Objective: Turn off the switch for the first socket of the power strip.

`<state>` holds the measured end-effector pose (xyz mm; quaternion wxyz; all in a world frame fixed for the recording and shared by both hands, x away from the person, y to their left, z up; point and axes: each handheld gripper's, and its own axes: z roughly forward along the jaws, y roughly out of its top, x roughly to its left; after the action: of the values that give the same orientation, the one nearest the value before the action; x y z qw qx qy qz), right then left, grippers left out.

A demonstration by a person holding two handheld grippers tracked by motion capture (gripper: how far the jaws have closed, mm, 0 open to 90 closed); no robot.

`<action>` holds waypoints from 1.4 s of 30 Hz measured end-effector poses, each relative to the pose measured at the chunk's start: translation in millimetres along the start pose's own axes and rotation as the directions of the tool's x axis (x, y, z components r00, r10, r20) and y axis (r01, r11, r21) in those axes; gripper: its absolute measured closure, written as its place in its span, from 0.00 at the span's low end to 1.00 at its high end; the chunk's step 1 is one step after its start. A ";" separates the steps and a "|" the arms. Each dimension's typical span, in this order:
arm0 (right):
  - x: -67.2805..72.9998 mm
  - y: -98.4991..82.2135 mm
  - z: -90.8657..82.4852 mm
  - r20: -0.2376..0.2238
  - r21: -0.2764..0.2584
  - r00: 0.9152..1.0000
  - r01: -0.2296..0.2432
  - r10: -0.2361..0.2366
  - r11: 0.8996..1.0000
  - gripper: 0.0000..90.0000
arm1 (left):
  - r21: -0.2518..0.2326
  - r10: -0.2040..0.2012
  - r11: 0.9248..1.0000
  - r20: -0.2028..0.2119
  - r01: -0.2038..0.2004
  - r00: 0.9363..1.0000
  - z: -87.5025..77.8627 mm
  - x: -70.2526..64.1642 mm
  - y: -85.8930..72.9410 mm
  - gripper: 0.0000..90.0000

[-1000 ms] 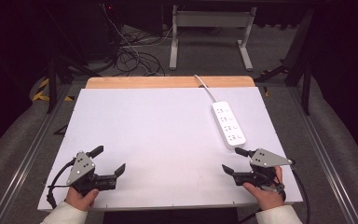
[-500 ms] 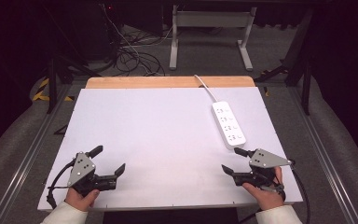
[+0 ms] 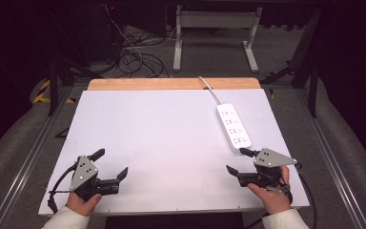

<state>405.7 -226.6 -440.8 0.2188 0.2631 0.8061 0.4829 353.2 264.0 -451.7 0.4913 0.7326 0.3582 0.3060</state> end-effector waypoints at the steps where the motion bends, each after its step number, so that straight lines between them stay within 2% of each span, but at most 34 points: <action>1: 0.0 0.0 0.0 0.000 0.000 1.000 0.000 0.000 1.000 0.27 | 0.000 0.000 1.000 0.000 0.000 1.000 0.0 0.0 0.0 0.04; 13: -8.6 24.6 1.4 0.000 0.017 1.000 0.019 -0.019 1.000 0.27 | -0.003 0.007 1.000 -0.004 -0.007 1.000 -0.6 0.0 0.2 0.04; 28: -17.1 38.2 2.1 0.014 0.022 1.000 0.027 -0.028 0.999 0.28 | 0.000 0.005 1.000 0.000 -0.005 1.000 -0.5 -0.1 0.1 0.04; 30: -18.3 41.9 0.6 0.022 0.013 0.999 0.031 -0.031 0.999 0.36 | 0.000 0.004 1.000 0.000 -0.004 1.000 -0.5 -0.2 0.2 0.04; 31: -19.0 43.7 -0.5 0.007 0.010 1.000 0.030 -0.030 1.000 0.45 | 0.000 0.004 1.000 0.000 -0.004 1.000 -0.5 -0.2 0.2 0.04; 32: -20.1 45.8 -1.2 -0.006 0.015 0.999 0.034 -0.034 0.999 0.45 | 0.001 0.004 1.000 0.000 -0.004 1.000 -0.4 -0.2 0.2 0.04; 34: -20.9 48.2 -1.7 -0.001 0.017 0.999 0.034 -0.034 0.999 0.43 | 0.000 0.002 1.000 -0.002 -0.002 1.000 -0.3 -0.3 0.2 0.04; 36: -24.8 54.8 -2.3 -0.006 0.026 1.000 0.012 -0.012 1.000 0.41 | 0.000 0.001 1.000 -0.002 -0.001 1.000 -0.2 -0.3 0.2 0.04; 39: -30.8 60.8 -2.2 -0.021 0.044 1.000 -0.008 0.009 0.999 0.47 | 0.000 0.000 1.000 -0.001 0.000 1.000 -0.1 -0.2 0.1 0.04; 41: -32.8 62.8 -1.9 -0.022 0.048 1.000 -0.008 0.009 0.999 0.48 | 0.001 0.000 1.000 -0.001 0.000 1.000 -0.2 -0.1 0.1 0.04; 42: -37.8 67.5 -0.7 -0.037 0.060 0.999 -0.017 0.019 0.998 0.49 | 0.001 0.001 1.000 -0.002 -0.001 1.000 -0.2 0.0 0.1 0.04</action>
<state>448.6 -224.5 -376.4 0.1915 0.2677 0.8216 0.4654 353.0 264.0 -451.5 0.4905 0.7327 0.3586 0.3065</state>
